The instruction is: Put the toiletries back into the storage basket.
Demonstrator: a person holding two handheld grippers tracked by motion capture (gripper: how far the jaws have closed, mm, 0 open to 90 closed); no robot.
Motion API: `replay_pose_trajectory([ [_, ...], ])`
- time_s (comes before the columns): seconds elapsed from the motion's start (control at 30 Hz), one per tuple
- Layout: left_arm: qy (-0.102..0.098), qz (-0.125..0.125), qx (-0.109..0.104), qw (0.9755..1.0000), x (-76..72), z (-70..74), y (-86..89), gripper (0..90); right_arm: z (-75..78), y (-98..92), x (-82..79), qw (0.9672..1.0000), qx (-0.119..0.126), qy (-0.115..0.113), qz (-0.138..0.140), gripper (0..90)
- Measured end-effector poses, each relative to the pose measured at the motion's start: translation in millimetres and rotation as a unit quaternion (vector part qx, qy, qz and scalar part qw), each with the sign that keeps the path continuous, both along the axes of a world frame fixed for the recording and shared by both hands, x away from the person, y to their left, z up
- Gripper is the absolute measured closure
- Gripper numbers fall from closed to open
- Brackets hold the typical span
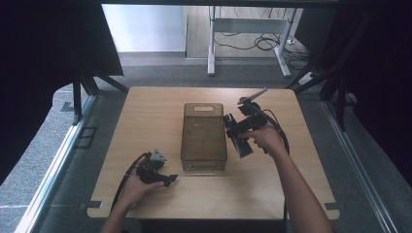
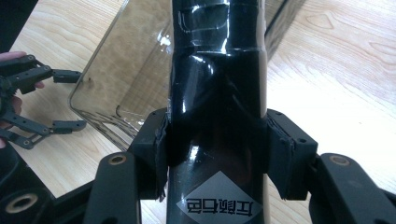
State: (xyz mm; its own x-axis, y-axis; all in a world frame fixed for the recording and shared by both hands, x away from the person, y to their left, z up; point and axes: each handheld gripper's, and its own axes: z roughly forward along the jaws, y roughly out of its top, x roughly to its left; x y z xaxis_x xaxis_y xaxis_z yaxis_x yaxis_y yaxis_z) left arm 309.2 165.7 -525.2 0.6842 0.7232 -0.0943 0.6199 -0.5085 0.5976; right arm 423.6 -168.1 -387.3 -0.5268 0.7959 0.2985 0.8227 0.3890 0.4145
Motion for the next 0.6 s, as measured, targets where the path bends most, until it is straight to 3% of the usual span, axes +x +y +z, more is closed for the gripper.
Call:
replay_pose_trajectory([
  [0.6,0.0,-0.006,0.0,1.0,-0.1,-0.6,-1.7,23.8,4.7,32.1,11.7,0.9999,0.004,0.003,0.01,46.4],
])
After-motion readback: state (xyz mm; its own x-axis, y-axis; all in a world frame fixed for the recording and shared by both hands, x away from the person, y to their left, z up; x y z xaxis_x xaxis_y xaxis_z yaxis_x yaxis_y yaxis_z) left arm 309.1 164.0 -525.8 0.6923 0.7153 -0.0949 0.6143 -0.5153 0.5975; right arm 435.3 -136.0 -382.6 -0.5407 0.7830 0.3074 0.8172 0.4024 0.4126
